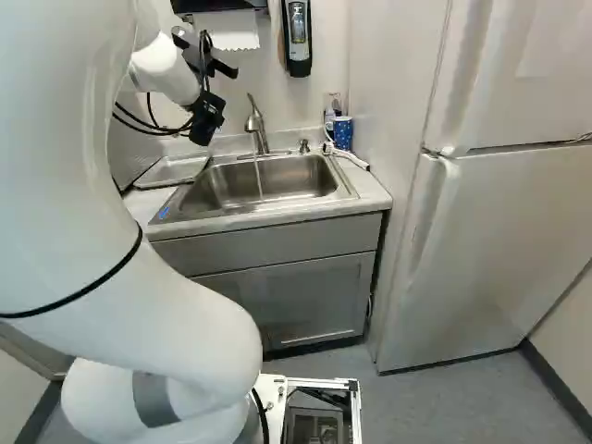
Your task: Rinse the cup and place it in the tray
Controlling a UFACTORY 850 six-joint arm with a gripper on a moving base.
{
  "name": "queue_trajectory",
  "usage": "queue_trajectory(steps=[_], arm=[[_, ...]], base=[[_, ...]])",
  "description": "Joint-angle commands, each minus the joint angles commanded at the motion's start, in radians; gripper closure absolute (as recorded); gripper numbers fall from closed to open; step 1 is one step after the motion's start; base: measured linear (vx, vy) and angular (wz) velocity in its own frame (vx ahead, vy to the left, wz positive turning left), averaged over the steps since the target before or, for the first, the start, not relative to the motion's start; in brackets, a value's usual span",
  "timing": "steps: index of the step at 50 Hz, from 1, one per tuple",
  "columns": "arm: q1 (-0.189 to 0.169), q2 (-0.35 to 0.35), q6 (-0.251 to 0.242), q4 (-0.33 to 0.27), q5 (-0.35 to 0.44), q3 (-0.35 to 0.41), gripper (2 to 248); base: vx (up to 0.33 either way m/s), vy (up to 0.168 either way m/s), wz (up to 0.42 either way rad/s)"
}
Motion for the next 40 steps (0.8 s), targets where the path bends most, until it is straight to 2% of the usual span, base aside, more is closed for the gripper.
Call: queue_trajectory(steps=[40], arm=[[0.0,0.0,-0.42,0.0,0.0,0.0,128]], base=[[0.0,0.0,0.0]])
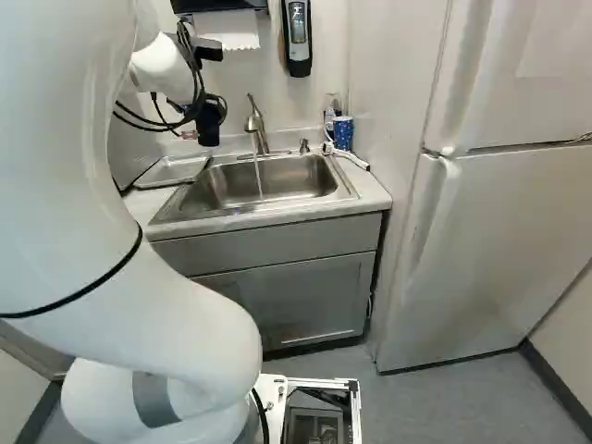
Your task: Rinse the cup and place it in the tray
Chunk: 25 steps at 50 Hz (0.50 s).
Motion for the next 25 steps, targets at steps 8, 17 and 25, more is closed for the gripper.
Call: queue_trajectory(steps=[8,17,25], arm=[[0.0,0.0,-0.084,0.0,0.0,0.0,128],[0.0,0.0,-0.116,0.0,0.0,0.0,128],[0.0,0.0,-0.116,0.0,0.0,0.0,128]], base=[[0.0,0.0,0.0],[0.0,0.0,0.0],[0.0,0.0,0.0]])
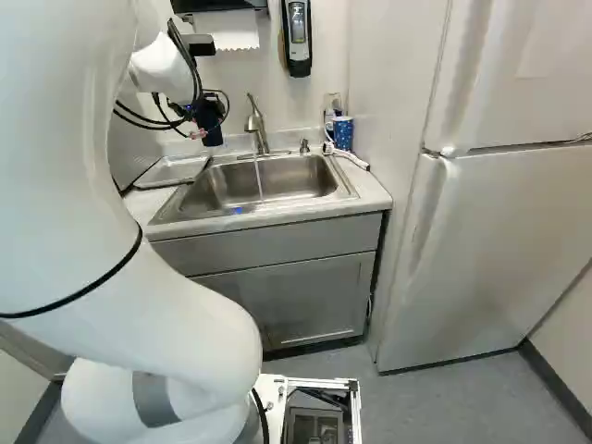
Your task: Rinse the cup and place it in the tray
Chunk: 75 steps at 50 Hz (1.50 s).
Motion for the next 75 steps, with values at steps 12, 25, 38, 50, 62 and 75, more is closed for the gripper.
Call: queue_trajectory(steps=[12,25,38,50,62,75], arm=[[0.014,-0.029,0.0,0.0,0.0,-0.028,128],[0.043,-0.076,0.0,0.0,0.0,-0.075,128],[0.077,-0.101,0.0,0.0,0.0,-0.101,128],[0.109,-0.126,0.0,0.0,0.0,-0.127,128],[0.139,-0.153,0.0,0.0,0.001,-0.155,128],[0.17,-0.196,0.0,0.0,0.02,-0.187,128]], base=[[0.0,0.0,0.0],[0.0,0.0,0.0],[0.0,0.0,0.0],[0.0,0.0,0.0],[0.0,0.0,0.0],[0.0,0.0,0.0]])
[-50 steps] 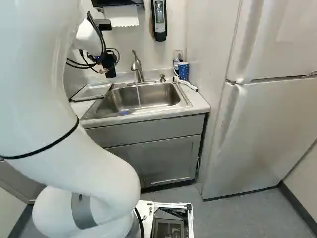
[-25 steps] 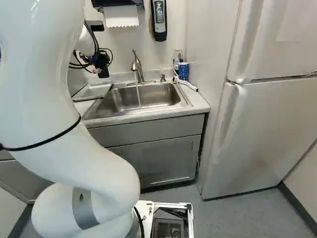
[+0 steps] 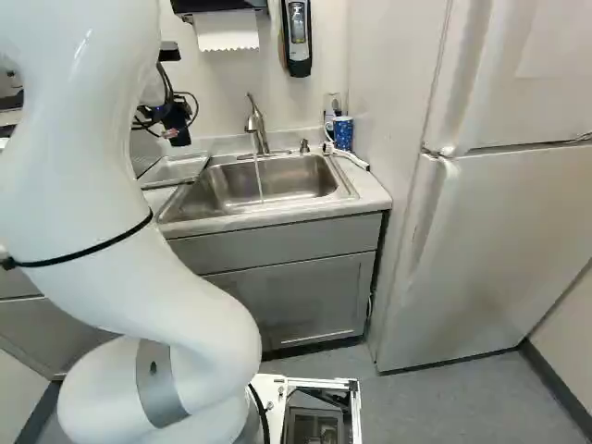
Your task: Rinse the cup and place it in the tray
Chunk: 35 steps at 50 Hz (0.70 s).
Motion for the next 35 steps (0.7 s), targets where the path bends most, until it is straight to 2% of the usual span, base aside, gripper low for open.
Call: queue_trajectory(steps=[13,35], arm=[[0.021,-0.059,0.0,0.0,0.04,-0.038,128],[0.021,-0.083,0.0,0.0,0.122,-0.017,128]], base=[[0.0,0.0,0.0],[0.0,0.0,0.0]])
